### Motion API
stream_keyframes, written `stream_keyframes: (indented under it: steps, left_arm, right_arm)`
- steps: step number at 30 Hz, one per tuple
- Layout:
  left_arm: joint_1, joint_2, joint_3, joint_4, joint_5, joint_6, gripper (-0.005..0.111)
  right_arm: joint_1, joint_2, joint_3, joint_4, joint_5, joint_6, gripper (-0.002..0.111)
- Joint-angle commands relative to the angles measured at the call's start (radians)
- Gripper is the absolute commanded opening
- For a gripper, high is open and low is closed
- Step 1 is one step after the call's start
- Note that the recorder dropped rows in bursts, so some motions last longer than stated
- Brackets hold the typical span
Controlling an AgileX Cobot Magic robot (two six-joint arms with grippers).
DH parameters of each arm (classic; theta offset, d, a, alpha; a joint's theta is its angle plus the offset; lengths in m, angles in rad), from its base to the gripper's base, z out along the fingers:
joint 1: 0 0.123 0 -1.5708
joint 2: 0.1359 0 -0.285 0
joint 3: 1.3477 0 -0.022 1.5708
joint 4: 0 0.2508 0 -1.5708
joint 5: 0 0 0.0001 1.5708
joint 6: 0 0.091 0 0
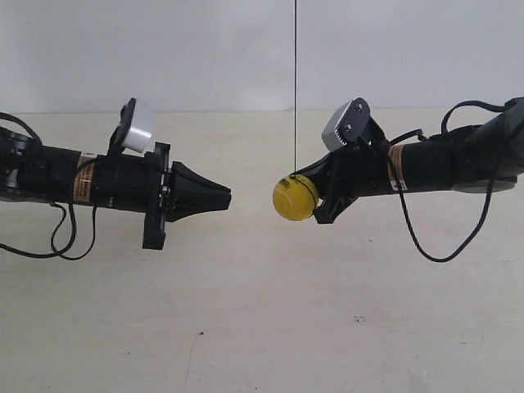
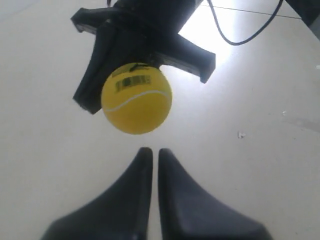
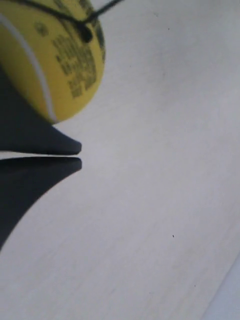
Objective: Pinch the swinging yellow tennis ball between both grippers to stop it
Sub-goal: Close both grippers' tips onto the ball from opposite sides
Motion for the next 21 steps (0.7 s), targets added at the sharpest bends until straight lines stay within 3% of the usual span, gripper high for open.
stream_keyframes:
  steps: [1, 16, 21]
  left_arm:
    - [-0.029, 0.003, -0.031, 0.020, 0.002, -0.034, 0.005]
    - [-0.029, 0.093, -0.100, 0.048, -0.030, -0.072, 0.005]
    - [-0.029, 0.093, -0.100, 0.019, 0.015, -0.065, 0.005]
  right_arm:
    - [0.001, 0.000, -0.003, -0.042, -0.017, 0.036, 0.000]
    - [0.002, 0.000, -0.003, -0.092, -0.085, 0.085, 0.000]
    - [0.002, 0.000, -0.003, -0.090, -0.127, 0.077, 0.000]
